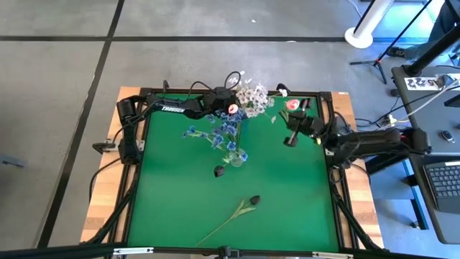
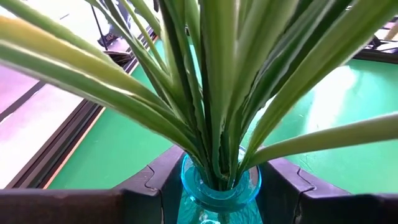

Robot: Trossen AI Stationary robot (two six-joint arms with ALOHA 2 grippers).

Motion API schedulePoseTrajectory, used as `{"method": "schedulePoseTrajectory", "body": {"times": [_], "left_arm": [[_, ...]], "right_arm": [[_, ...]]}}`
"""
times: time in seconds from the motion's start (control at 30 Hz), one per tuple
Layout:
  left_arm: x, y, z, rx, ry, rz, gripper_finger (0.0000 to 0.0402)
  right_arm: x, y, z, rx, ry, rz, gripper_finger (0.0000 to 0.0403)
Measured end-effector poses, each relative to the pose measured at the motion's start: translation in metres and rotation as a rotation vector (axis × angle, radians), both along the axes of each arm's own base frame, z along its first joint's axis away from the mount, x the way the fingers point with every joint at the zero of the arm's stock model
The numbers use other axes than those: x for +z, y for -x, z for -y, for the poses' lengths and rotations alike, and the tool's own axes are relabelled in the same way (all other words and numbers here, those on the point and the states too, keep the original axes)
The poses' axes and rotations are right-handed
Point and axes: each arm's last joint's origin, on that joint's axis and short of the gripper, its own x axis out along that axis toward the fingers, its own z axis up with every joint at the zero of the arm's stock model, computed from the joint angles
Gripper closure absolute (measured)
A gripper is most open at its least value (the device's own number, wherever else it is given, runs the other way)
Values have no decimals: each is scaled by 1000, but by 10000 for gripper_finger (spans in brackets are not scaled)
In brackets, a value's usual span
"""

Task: Sort flowers into vase by color
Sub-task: Put the pink flowers into the blue transparent vase

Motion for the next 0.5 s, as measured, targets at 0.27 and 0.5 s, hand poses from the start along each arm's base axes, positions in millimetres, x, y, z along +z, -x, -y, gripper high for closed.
{"method": "schedulePoseTrajectory", "body": {"times": [0.27, 0.5], "left_arm": [[1, 0, 0, -12, -16, 4, 249], [1, -1, 0, -17, -16, 11, 249]], "right_arm": [[-11, -35, 41, 76, 26, 58, 403], [-18, -94, 67, 107, 35, 10, 403]]}}
